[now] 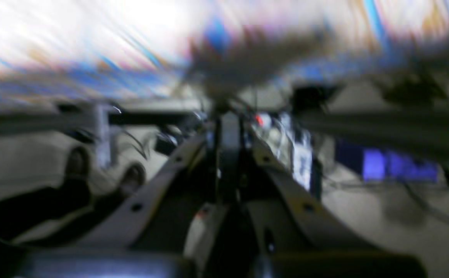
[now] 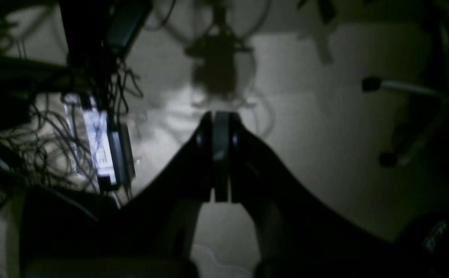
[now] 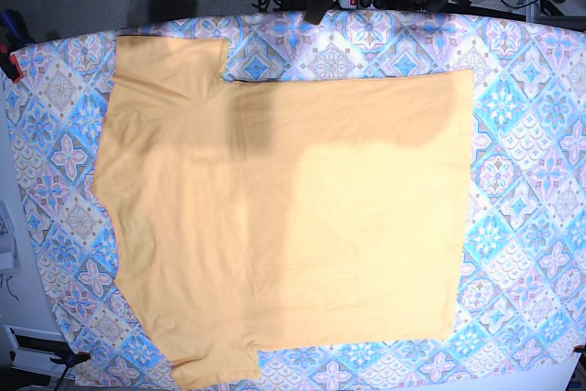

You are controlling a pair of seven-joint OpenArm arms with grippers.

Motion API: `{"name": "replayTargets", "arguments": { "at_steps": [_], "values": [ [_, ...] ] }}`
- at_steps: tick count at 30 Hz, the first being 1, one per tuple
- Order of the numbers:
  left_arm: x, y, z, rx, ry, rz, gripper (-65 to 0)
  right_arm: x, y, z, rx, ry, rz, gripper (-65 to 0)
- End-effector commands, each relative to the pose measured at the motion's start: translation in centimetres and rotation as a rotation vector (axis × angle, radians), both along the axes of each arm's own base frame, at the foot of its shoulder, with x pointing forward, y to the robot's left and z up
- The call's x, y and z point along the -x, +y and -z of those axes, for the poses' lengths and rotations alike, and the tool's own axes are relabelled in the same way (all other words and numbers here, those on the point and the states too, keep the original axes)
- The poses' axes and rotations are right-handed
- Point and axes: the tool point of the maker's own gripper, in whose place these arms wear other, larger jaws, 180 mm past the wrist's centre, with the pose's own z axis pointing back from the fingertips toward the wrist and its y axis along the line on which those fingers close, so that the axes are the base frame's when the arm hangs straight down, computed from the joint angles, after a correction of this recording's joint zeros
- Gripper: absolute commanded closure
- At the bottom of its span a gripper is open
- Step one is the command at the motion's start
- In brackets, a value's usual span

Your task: Fold the T-shirt properly

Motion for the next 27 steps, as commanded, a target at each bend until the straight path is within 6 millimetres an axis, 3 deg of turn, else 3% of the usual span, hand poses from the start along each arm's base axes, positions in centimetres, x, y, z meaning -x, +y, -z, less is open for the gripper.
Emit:
{"name": "replayTargets", "arguments": {
  "at_steps": [1,8,18,27],
  "values": [
    [-0.6,0.0,-1.3,-0.004,-0.04,0.006,0.0,0.0,-0.4,-1.0,0.014,-0.019,-0.011,0.0],
    [-3.7,-0.7,-3.8,0.012,-0.143,0.013,0.0,-2.8,-0.2,-2.9,0.02,-0.058,-0.026,0.0],
    [-8.5,-0.8,-4.7,0.151,-0.278,-0.116,0.0,-8.7,0.4,-6.0,0.024,-0.127,-0.036,0.0],
    [-12.2,-2.1,-3.7,0.417,-0.242,-0.279,0.0,-11.3,0.7,-7.4,0.04,-0.176,-0.06,0.0]
  ]
}}
